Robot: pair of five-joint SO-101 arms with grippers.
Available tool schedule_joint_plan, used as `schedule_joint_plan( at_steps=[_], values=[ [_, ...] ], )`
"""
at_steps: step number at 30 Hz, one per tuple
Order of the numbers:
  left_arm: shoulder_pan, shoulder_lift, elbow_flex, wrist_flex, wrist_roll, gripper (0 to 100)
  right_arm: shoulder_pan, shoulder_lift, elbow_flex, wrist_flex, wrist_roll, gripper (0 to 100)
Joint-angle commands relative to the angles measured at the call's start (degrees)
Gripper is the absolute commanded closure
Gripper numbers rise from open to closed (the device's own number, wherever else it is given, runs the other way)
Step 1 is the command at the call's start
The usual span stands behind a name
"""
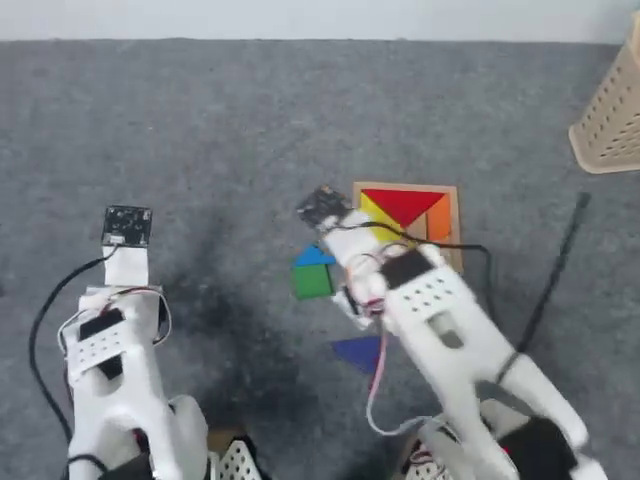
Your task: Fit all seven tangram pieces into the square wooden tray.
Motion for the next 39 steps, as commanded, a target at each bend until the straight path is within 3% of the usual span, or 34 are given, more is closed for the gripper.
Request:
schedule_joint_plan(
  at_steps=[1,9,17,36,39],
  values=[
    [-0.3,2.0,-3.7,-0.5,-0.2,89,-1.3,6.1,-9.0,0.1,-5.0,95.5],
    [-0.3,2.0,-3.6,-0.5,-0.2,89,-5.1,25.0,-26.4,1.5,-12.2,82.9],
    [-0.2,2.0,-3.6,-0.5,-0.2,89,-9.4,30.4,-32.0,1.0,-24.9,82.1],
    [-0.2,2.0,-3.6,-0.5,-0.2,89,-9.3,35.4,-33.1,1.5,-25.8,82.0],
    [-0.2,2.0,-3.6,-0.5,-0.2,89,-9.4,34.9,-33.1,1.5,-25.8,78.1]
  ],
)
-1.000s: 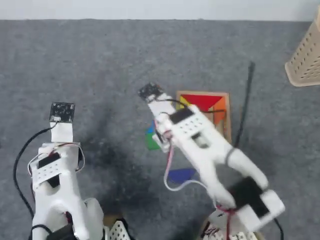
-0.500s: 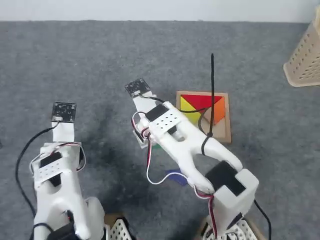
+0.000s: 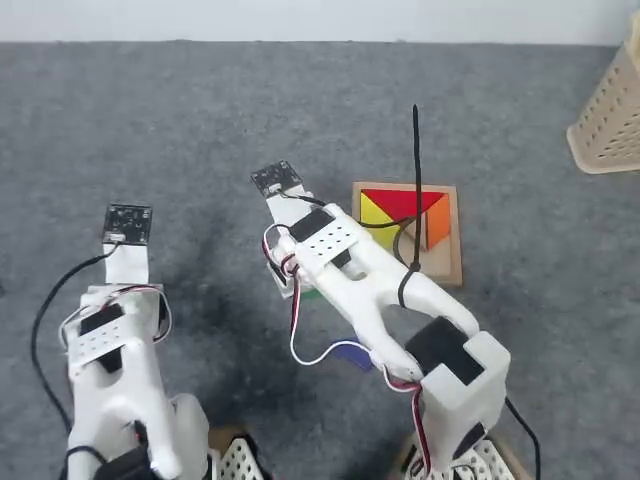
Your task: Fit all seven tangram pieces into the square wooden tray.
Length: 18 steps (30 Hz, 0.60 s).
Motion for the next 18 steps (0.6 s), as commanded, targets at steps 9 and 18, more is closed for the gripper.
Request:
schedule_joint_plan(
  at_steps=[9,18],
  values=[
    [0.0,0.0,-2.4,-0.5,-0.2,89,-2.2,-1.7,-3.4,0.8,-0.4,70.3],
    [0.0,0.0,-2.4,-0.5,-0.2,89,-2.9,2.9,-3.8,0.7,-0.6,79.3]
  ],
)
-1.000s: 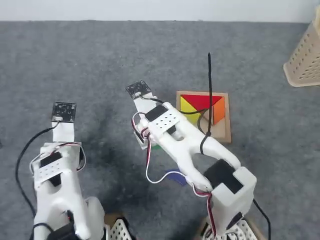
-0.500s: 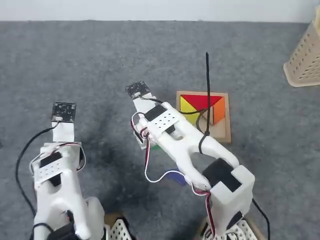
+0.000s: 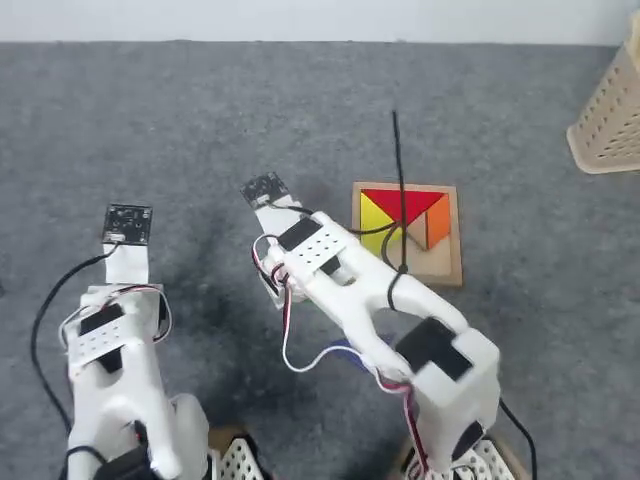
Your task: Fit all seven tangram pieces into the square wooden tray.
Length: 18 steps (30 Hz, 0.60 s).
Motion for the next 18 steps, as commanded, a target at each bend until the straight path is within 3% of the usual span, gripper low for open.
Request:
schedule_joint_plan(
  at_steps=[1,10,18],
  values=[
    [0.0,0.0,-2.4,-0.5,-0.2,89,-0.3,-0.2,-3.1,0.7,-0.6,79.9],
    [0.0,0.0,-2.4,-0.5,-0.2,89,1.3,-0.3,-3.3,1.8,-0.4,89.0],
    [0.0,0.0,-2.4,-0.5,-0.2,89,4.0,-0.5,-12.7,14.5,3.5,92.8]
  ],
)
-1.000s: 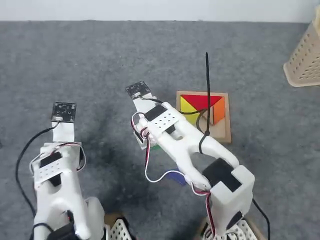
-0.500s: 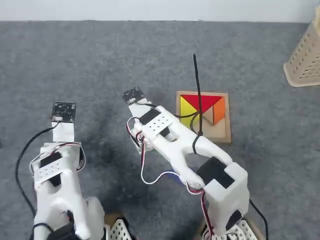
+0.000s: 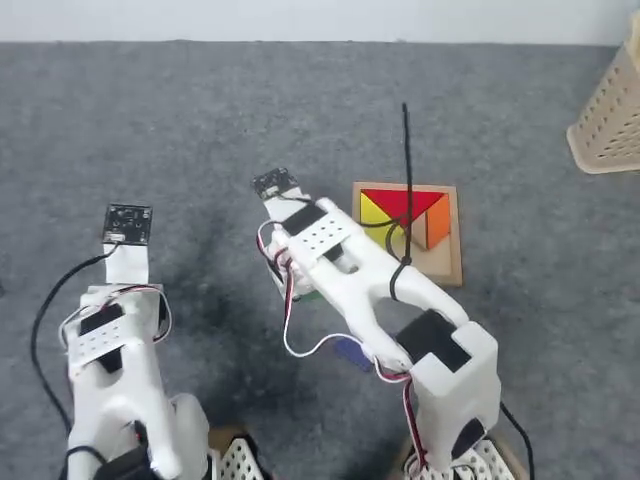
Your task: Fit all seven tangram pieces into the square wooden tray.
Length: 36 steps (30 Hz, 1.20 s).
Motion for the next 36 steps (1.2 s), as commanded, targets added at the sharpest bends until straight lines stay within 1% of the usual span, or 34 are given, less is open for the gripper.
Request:
schedule_joint_plan(
  at_steps=[1,5,11,15,19,25,28,33,36],
  values=[
    [0.0,0.0,-2.4,-0.5,-0.2,89,0.9,-1.6,-5.9,5.7,4.4,92.8],
    [0.0,0.0,-2.4,-0.5,-0.2,89,1.4,-8.1,-5.3,7.2,5.6,92.9],
    [0.0,0.0,-2.4,-0.5,-0.2,89,1.3,-24.0,5.6,5.1,12.0,92.9],
    [0.0,0.0,-2.4,-0.5,-0.2,89,1.9,-33.1,12.6,3.5,18.0,92.9],
    [0.0,0.0,-2.4,-0.5,-0.2,89,3.6,-39.3,16.3,4.0,20.7,92.9],
    [0.0,0.0,-2.4,-0.5,-0.2,89,8.5,-44.4,21.8,3.6,24.8,92.9],
    [0.0,0.0,-2.4,-0.5,-0.2,89,11.6,-45.7,23.5,3.6,28.0,92.9],
    [0.0,0.0,-2.4,-0.5,-0.2,89,17.3,-45.6,24.1,3.8,34.2,92.9],
    [0.0,0.0,-2.4,-0.5,-0.2,89,20.0,-45.8,24.1,3.7,35.9,92.9]
  ],
)
